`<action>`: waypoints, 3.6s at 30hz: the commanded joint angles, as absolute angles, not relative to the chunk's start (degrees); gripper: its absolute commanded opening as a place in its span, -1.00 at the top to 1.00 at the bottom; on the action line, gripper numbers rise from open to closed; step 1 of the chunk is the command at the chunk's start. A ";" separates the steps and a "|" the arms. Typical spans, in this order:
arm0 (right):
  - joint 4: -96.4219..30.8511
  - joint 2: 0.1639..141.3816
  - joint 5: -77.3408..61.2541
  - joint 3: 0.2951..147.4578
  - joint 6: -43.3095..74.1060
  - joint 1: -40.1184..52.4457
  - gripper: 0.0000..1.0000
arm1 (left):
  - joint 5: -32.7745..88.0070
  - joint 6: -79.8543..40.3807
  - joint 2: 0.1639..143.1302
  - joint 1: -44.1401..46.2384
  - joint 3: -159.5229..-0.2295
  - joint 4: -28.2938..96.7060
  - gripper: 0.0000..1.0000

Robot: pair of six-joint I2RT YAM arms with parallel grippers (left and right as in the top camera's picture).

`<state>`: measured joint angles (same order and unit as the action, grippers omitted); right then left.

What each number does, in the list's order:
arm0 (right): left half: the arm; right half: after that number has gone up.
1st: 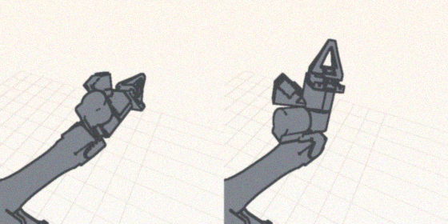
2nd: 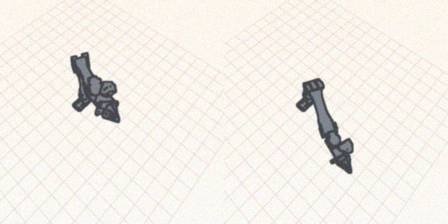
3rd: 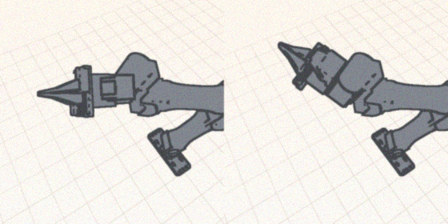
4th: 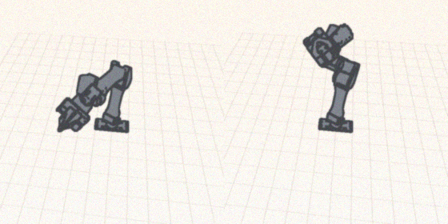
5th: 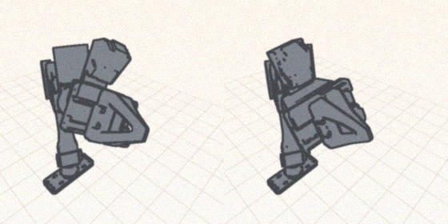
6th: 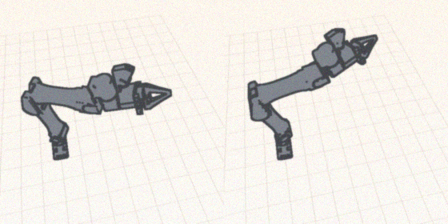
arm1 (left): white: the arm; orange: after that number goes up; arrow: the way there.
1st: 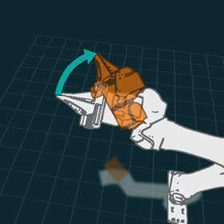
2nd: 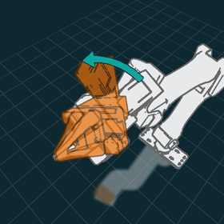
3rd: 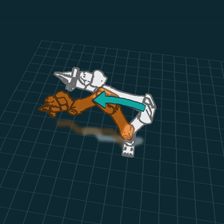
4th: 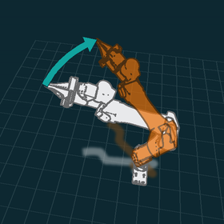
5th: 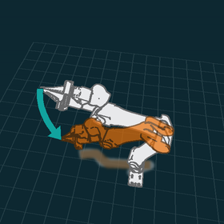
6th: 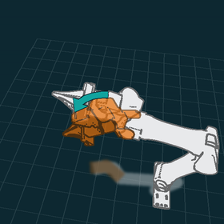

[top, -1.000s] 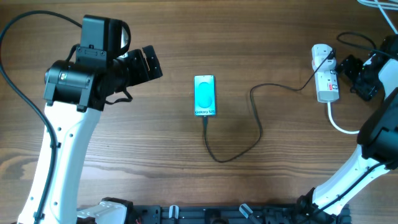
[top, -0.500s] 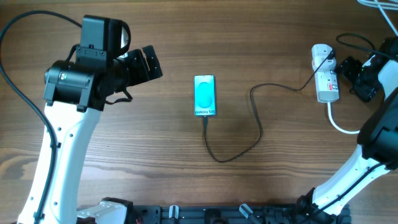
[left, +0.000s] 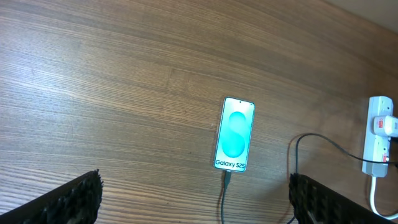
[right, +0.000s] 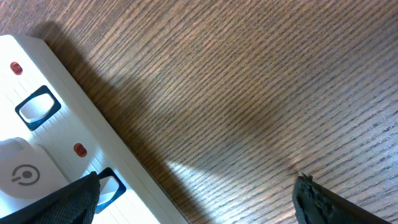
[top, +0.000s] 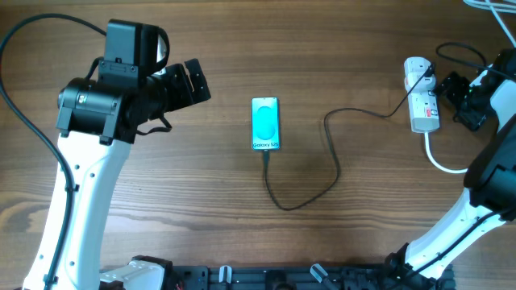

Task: Plug charger to phone and switch on socket

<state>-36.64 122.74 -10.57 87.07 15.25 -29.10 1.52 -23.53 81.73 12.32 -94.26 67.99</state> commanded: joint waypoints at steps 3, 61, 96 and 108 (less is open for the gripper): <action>-37.32 124.31 -14.48 84.99 14.98 -28.80 -0.99 | 0.78 -24.47 81.45 12.21 -94.52 67.99 -1.00; -51.37 59.44 12.82 66.57 21.10 1.15 -0.99 | 0.78 -24.47 81.45 12.21 -94.52 67.99 -1.00; -48.16 55.16 7.62 53.10 19.22 12.62 -0.99 | 0.78 -24.47 81.45 12.21 -94.52 68.01 -1.00; -29.17 32.25 -11.31 37.39 7.05 -0.32 -0.99 | 0.78 -24.47 81.45 12.21 -94.52 67.99 -1.00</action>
<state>-32.77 37.93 -5.80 42.83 9.26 1.54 1.34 -23.53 81.73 12.32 -94.26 68.01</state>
